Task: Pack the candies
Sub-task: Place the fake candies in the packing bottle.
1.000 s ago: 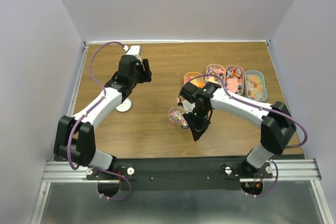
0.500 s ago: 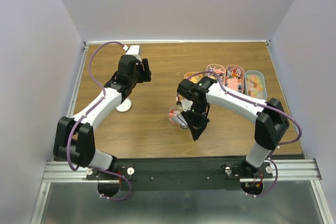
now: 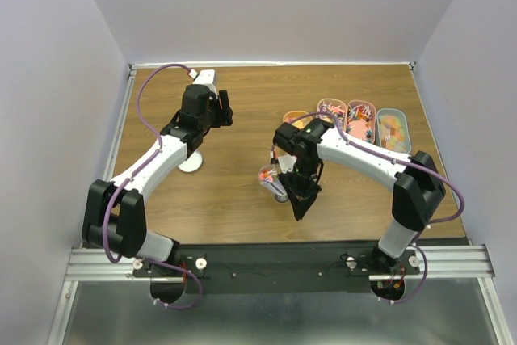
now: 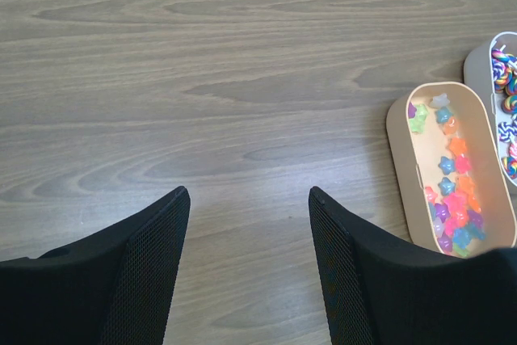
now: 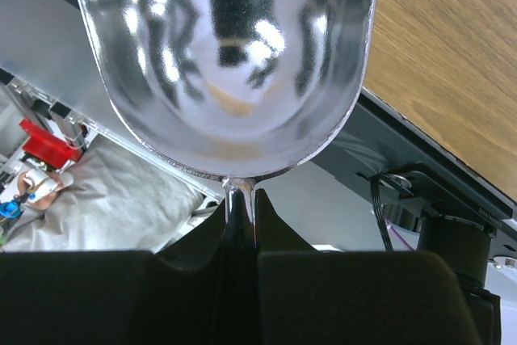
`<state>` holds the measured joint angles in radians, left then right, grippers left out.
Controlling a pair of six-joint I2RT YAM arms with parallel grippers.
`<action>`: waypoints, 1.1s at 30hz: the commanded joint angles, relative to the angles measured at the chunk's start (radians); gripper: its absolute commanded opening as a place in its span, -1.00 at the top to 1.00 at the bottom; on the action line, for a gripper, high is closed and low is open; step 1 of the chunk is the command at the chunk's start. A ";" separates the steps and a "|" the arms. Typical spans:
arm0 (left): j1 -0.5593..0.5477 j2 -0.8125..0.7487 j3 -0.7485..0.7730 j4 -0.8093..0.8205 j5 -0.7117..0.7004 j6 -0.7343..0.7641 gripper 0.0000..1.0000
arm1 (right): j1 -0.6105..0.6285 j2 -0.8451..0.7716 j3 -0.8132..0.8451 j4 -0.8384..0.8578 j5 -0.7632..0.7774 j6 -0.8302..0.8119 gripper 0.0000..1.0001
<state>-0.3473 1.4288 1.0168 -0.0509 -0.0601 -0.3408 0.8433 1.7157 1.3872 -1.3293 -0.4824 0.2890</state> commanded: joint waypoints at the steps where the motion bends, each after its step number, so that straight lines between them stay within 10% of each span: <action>1: -0.002 -0.022 0.009 -0.015 -0.024 0.011 -0.37 | 0.004 -0.024 -0.011 -0.061 -0.001 0.012 0.99; 10: -0.002 -0.027 0.008 -0.012 -0.046 0.013 -0.37 | 0.011 -0.200 -0.019 0.120 0.433 -0.007 0.99; 33: -0.002 -0.048 -0.052 0.008 -0.043 -0.012 -0.37 | 0.111 -0.343 -0.273 0.449 0.723 -0.057 0.99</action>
<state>-0.3473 1.4258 0.9848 -0.0463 -0.0784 -0.3412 0.9432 1.3613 1.1591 -0.9424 0.0784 0.2016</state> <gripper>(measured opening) 0.687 0.160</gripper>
